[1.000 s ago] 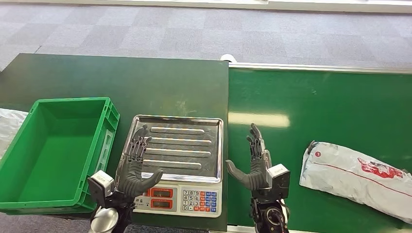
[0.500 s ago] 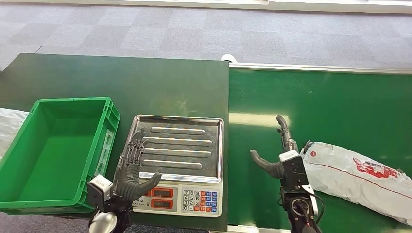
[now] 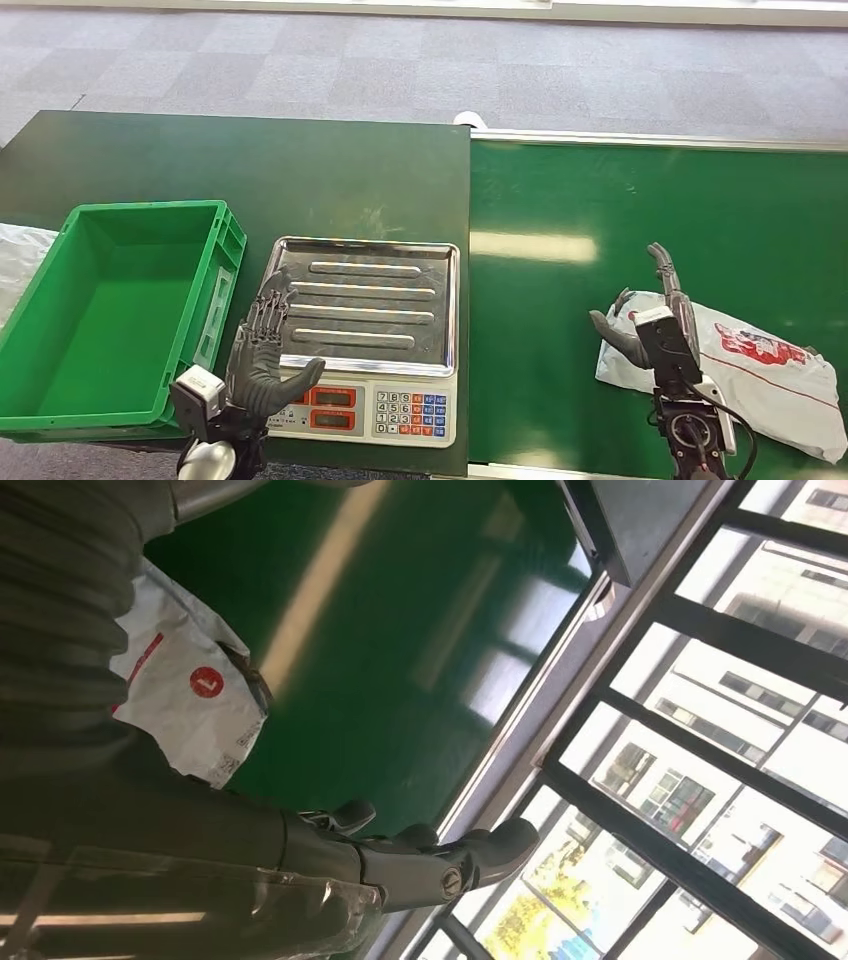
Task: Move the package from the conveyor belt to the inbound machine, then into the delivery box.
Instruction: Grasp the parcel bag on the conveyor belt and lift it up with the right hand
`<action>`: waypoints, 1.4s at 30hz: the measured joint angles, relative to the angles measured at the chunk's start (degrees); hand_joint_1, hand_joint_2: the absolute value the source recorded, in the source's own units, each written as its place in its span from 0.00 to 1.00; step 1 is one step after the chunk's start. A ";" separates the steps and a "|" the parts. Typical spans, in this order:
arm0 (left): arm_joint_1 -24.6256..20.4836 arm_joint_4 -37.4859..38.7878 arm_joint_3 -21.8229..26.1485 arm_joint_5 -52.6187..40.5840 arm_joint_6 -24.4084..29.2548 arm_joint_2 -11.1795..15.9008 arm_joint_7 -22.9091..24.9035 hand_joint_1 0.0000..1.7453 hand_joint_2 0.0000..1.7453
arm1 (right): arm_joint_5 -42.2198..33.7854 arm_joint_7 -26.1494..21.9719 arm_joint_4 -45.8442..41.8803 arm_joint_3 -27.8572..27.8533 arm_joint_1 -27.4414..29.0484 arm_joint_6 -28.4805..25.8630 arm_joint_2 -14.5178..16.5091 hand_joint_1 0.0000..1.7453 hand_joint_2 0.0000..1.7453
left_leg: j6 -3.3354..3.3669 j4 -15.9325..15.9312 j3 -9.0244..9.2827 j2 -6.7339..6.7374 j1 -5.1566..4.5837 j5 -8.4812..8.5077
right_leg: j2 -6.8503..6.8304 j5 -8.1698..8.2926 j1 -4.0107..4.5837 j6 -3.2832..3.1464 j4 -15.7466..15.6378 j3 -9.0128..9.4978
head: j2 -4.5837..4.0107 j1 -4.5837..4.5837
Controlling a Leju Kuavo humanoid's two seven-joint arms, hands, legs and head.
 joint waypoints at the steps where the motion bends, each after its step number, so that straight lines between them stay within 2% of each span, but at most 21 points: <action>1: 0.04 -0.07 0.02 -0.01 0.03 0.00 0.01 0.00 1.00 | 0.66 0.21 0.00 -0.14 0.07 -0.52 -0.19 0.00 1.00 | 0.00 0.00 0.00 0.00 0.00 0.00 | 0.00 0.00 0.00 0.00 0.00 0.00 | 0.00 0.00; 7: 1.24 -1.93 0.31 -0.31 0.02 0.00 0.65 0.00 1.00 | 11.55 4.85 0.89 -1.95 0.25 -9.56 -2.40 0.00 1.00 | 0.00 0.00 0.00 -0.02 0.00 0.00 | 0.00 0.00 0.00 0.00 0.00 0.01 | 0.00 0.00; 10: 1.81 -2.70 0.41 -0.36 -0.04 0.00 0.84 0.00 1.00 | 14.28 5.98 1.95 -3.14 0.18 -11.43 -3.33 0.00 1.00 | 0.01 0.00 -0.01 -0.01 -0.01 -0.01 | 0.00 0.00 -0.01 0.00 0.00 0.01 | 0.00 0.00; 15: 2.84 -3.72 1.08 -0.37 0.29 0.00 0.92 0.00 1.00 | 22.15 10.93 7.60 -6.22 -2.26 -15.67 -3.91 0.00 1.00 | 0.01 0.00 0.00 -0.01 -0.01 -0.01 | 0.00 0.00 0.00 0.00 0.00 0.01 | 0.00 -0.01; 20: 3.25 -4.20 1.38 -0.39 0.08 0.00 1.00 0.00 1.00 | 24.58 12.54 13.63 -10.10 -4.12 -16.81 -4.50 0.00 1.00 | 0.02 0.00 0.01 -0.03 -0.01 0.00 | -0.02 0.00 -0.01 0.00 -0.01 0.04 | 0.00 0.00; 24: 3.13 -4.10 1.43 -0.44 -0.21 0.00 1.07 0.00 1.00 | 25.77 13.68 17.37 -13.11 -4.23 -15.77 -4.88 0.00 1.00 | 0.02 0.00 0.00 -0.04 -0.01 -0.01 | -0.01 0.00 -0.01 0.00 -0.01 0.02 | 0.00 -0.01; 28: 2.84 -3.70 1.42 -0.44 -0.25 0.00 1.15 0.00 1.00 | 28.63 17.66 20.42 -14.85 -4.21 -11.52 -4.95 0.00 1.00 | 0.02 0.00 0.00 -0.04 -0.01 -0.02 | 0.00 0.00 -0.01 0.00 -0.01 -0.01 | 0.00 -0.01; 34: 2.41 -3.28 1.25 -0.43 -0.25 0.00 1.45 0.00 1.00 | 31.63 23.04 24.65 -15.43 -4.38 -4.96 -5.91 0.00 1.00 | 0.02 0.00 0.01 -0.03 -0.01 -0.01 | -0.01 0.00 -0.01 0.00 -0.01 0.03 | 0.00 0.00; 42: 1.99 -3.11 1.09 -0.24 0.82 0.00 2.30 0.00 1.00 | 36.04 26.23 29.87 -15.10 -8.04 -1.89 -6.20 0.00 1.00 | 0.02 0.01 0.14 0.01 -0.01 -0.01 | 0.01 0.01 -0.01 0.01 -0.02 0.14 | 0.00 -0.01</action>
